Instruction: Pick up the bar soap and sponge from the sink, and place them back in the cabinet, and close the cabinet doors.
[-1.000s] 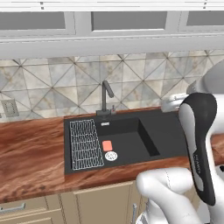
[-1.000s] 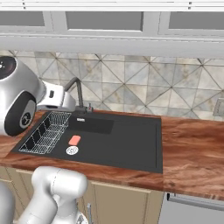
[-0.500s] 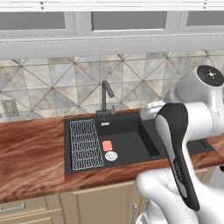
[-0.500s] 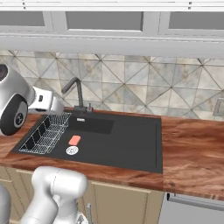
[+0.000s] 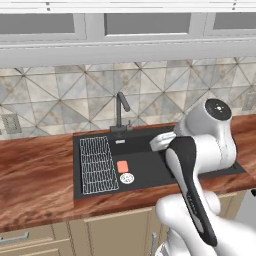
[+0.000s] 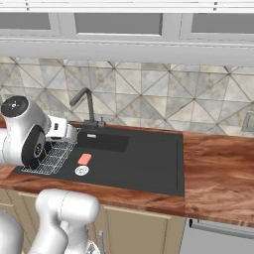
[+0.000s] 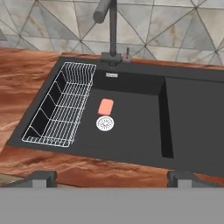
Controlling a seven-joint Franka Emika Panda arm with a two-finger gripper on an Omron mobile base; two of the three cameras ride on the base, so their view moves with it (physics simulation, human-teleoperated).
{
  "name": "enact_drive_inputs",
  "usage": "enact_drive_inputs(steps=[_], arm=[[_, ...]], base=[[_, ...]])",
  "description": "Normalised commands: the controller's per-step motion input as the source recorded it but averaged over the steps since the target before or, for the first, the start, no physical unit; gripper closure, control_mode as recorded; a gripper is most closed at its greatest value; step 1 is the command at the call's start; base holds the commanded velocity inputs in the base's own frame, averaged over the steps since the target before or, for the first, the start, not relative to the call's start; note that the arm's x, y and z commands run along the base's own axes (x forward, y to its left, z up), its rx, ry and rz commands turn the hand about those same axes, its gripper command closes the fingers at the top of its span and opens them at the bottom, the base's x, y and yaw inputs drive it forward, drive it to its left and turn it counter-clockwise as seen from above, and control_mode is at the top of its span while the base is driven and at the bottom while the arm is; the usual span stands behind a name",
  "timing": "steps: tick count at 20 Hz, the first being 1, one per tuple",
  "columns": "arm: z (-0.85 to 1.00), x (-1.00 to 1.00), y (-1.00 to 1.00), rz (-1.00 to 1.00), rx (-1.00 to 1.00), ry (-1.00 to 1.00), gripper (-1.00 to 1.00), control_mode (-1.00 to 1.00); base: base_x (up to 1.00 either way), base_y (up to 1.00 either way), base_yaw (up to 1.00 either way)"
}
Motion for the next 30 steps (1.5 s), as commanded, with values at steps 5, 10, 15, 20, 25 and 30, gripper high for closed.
enact_drive_inputs(steps=[5, 10, 15, 20, 25, 30], arm=[[-0.55, 0.36, 0.05, 0.03, 0.00, 0.00, -1.00, -1.00], [-0.25, 0.25, 0.00, 0.02, 0.00, 0.04, -1.00, -1.00], [-0.12, 0.26, 0.00, 0.01, 0.00, 0.09, -1.00, -1.00], [-0.20, 0.30, 0.01, 0.00, 0.00, 0.09, -1.00, -1.00], [-0.32, 0.28, 0.02, 0.00, 0.00, 0.05, -1.00, -1.00], [-0.27, 0.28, 0.11, 0.00, 0.00, 0.07, -1.00, -1.00]], base=[[0.00, 0.00, 0.00], [0.00, 0.00, 0.00], [0.00, 0.00, 0.00], [0.00, 0.00, 0.00], [0.00, 0.00, 0.00], [0.00, 0.00, 0.00]])
